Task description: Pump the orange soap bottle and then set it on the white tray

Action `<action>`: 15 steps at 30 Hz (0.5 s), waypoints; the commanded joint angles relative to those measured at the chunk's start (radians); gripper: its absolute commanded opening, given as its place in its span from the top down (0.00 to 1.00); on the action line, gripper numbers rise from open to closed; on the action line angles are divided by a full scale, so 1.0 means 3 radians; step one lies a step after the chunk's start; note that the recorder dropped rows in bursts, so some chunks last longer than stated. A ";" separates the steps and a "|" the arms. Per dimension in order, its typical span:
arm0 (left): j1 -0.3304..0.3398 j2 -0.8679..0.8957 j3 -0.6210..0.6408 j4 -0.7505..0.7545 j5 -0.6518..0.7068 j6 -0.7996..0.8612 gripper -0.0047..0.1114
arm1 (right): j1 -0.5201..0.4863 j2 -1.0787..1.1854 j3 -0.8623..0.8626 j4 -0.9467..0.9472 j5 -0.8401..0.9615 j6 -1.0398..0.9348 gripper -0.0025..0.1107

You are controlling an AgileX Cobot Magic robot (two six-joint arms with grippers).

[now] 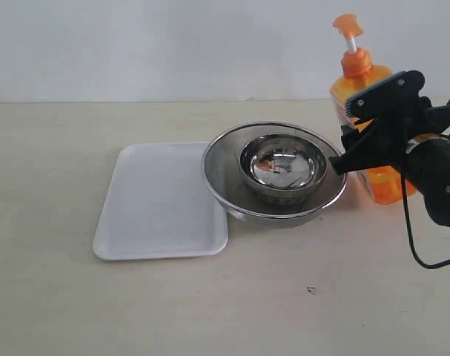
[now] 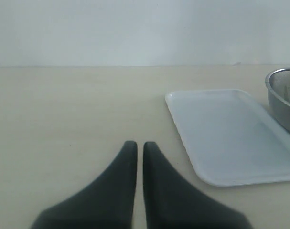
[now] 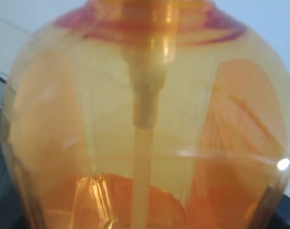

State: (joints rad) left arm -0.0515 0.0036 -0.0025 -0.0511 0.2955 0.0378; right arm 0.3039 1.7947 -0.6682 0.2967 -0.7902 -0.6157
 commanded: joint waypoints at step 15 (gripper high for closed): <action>0.0002 -0.0012 0.0008 -0.0029 0.0001 0.0013 0.92 | -0.0003 -0.0024 -0.0047 -0.0054 -0.0313 -0.0089 0.98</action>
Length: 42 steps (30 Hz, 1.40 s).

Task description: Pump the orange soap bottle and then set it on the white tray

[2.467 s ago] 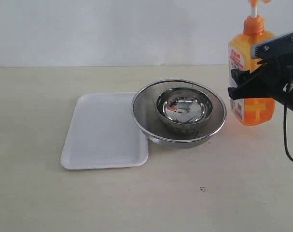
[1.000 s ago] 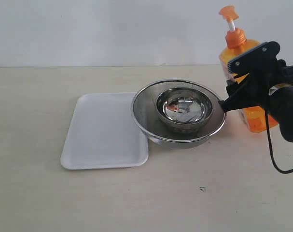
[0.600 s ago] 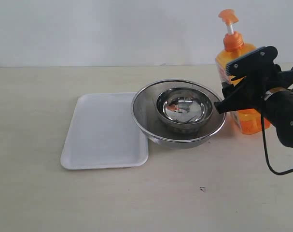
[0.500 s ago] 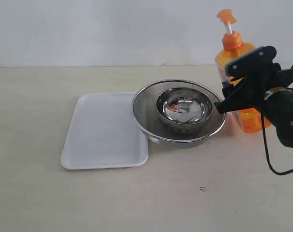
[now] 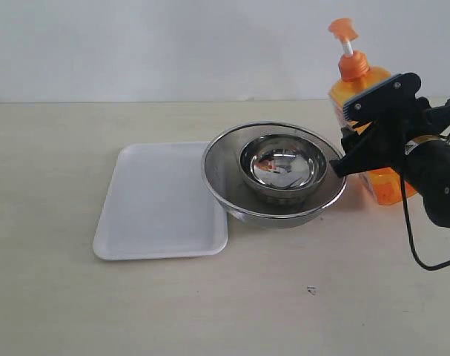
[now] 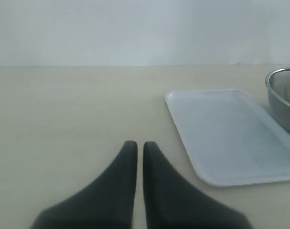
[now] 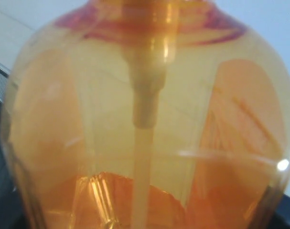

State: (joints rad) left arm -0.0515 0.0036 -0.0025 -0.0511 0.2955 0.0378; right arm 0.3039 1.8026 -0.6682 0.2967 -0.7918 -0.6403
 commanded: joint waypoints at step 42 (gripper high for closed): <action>0.0002 -0.0012 0.0008 -0.0102 -0.1003 -0.0126 0.92 | -0.0003 -0.0050 -0.0047 -0.0054 -0.0314 0.0138 0.98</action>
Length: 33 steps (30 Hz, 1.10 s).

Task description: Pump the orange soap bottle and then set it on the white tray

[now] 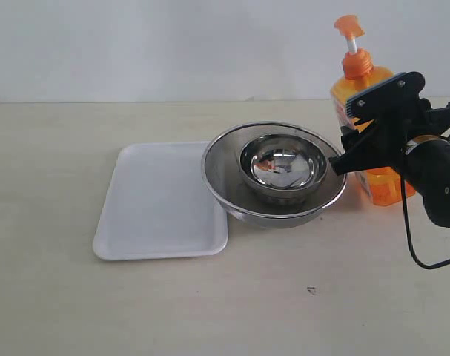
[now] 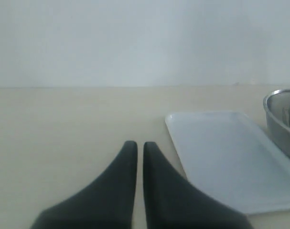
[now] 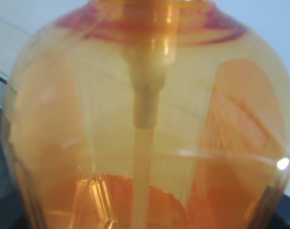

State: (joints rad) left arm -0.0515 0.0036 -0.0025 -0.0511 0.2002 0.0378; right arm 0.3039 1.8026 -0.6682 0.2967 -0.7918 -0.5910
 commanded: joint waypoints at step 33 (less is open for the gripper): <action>0.0002 0.2267 -0.1307 0.0320 -0.1312 -0.0253 0.92 | -0.0003 -0.0050 -0.0047 -0.0054 -0.0314 -0.0027 0.98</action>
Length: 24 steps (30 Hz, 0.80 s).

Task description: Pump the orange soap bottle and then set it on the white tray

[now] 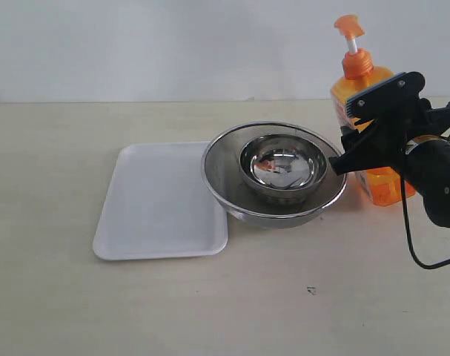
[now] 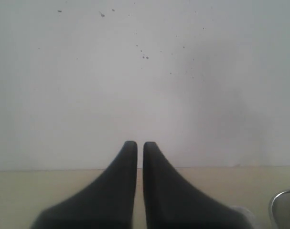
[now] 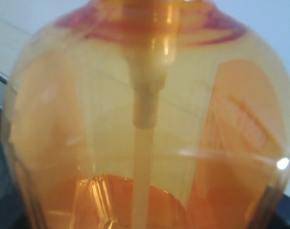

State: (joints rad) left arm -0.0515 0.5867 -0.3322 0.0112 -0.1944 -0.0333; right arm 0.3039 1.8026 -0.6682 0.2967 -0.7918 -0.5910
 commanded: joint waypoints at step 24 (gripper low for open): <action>-0.0130 0.1225 -0.0678 0.0979 -0.0732 -0.0863 0.92 | -0.0003 -0.0050 -0.0047 -0.0048 -0.0300 -0.0027 0.98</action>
State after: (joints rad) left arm -0.0825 0.9497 -0.5279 0.2124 -0.3639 -0.2081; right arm 0.3039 1.8026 -0.6682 0.2967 -0.7918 -0.5910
